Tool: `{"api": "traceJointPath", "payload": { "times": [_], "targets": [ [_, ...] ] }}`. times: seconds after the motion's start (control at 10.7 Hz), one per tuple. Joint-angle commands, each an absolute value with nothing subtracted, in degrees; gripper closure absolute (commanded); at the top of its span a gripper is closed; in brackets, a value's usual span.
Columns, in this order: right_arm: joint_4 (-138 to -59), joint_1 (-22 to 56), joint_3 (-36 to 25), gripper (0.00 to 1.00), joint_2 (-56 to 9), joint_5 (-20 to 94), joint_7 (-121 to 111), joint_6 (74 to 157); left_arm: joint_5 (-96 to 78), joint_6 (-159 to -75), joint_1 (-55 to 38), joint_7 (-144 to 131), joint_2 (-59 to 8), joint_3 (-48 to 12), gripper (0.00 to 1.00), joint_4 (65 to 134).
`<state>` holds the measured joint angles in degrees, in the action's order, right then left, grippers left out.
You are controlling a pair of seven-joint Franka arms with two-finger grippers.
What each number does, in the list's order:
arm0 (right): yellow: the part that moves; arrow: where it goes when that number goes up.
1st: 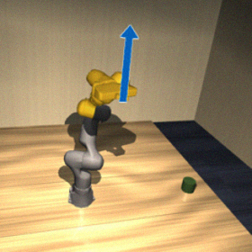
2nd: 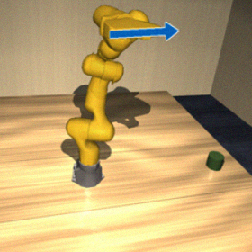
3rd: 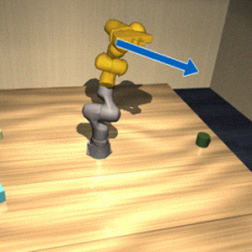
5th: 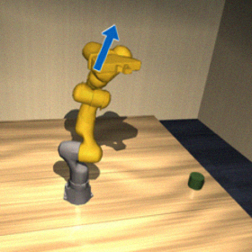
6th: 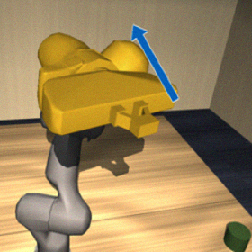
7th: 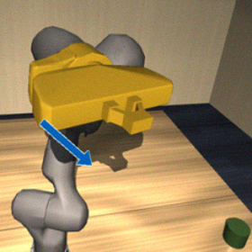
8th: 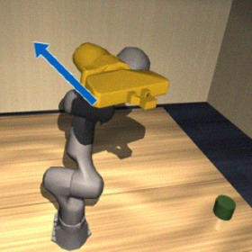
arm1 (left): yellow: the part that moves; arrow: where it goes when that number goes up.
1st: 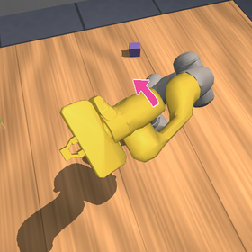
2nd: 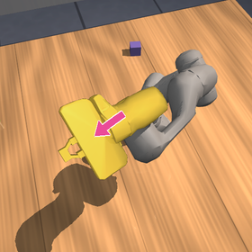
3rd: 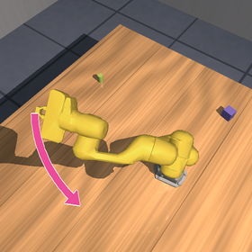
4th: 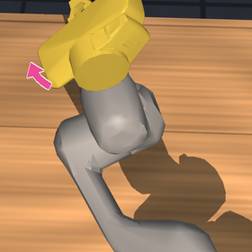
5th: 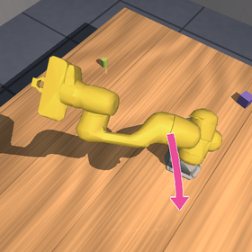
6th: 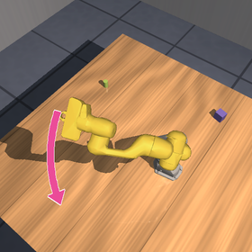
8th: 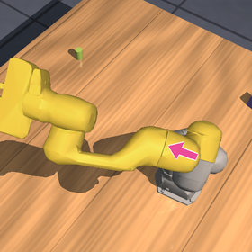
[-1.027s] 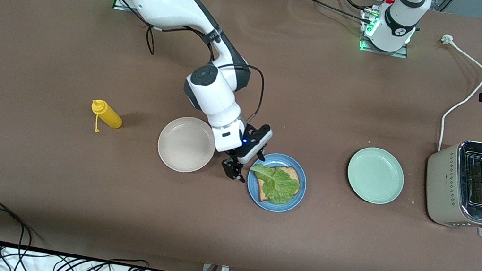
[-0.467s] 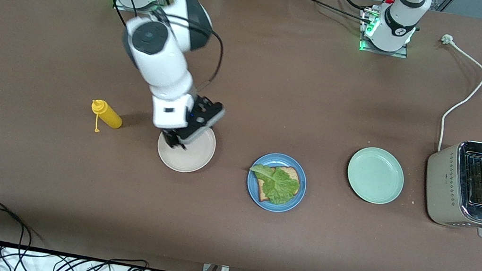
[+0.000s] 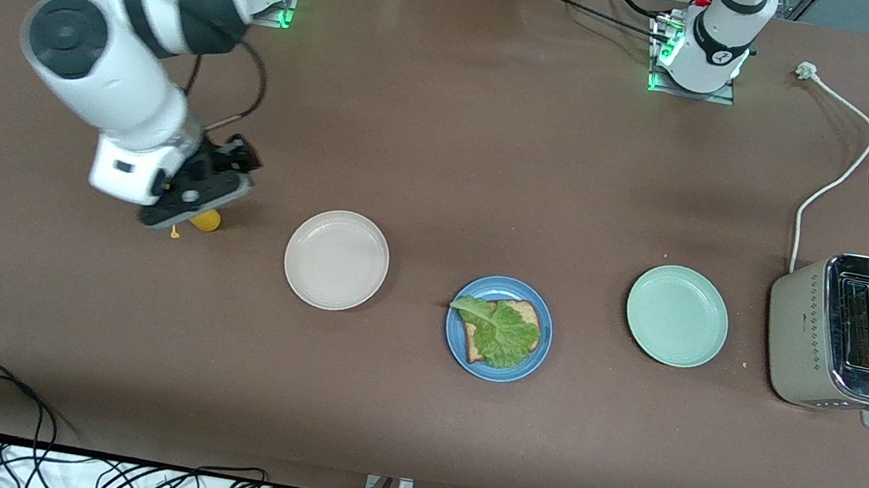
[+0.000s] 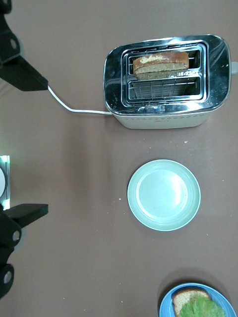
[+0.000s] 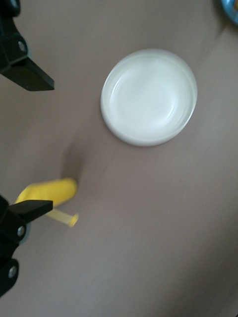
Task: Make sandwich in blue plate with both arms
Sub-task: 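Move the right gripper over to the yellow mustard bottle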
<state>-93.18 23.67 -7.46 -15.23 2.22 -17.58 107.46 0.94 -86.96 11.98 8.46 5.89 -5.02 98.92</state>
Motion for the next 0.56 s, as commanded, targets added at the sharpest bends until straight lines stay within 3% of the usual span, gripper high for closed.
{"api": "traceJointPath", "payload": {
  "times": [0.0,0.47],
  "targets": [
    [-98.52,23.99,-14.31,0.02,-11.26,3.43,-24.95,106.61,-0.53,-86.48,12.57,9.32,5.98,-5.19,0.0,98.7],
    [-100.8,23.91,-22.57,0.02,-10.72,3.6,-31.88,106.87,-0.53,-86.48,12.48,9.32,5.89,-5.27,0.0,98.7]
  ]
}}
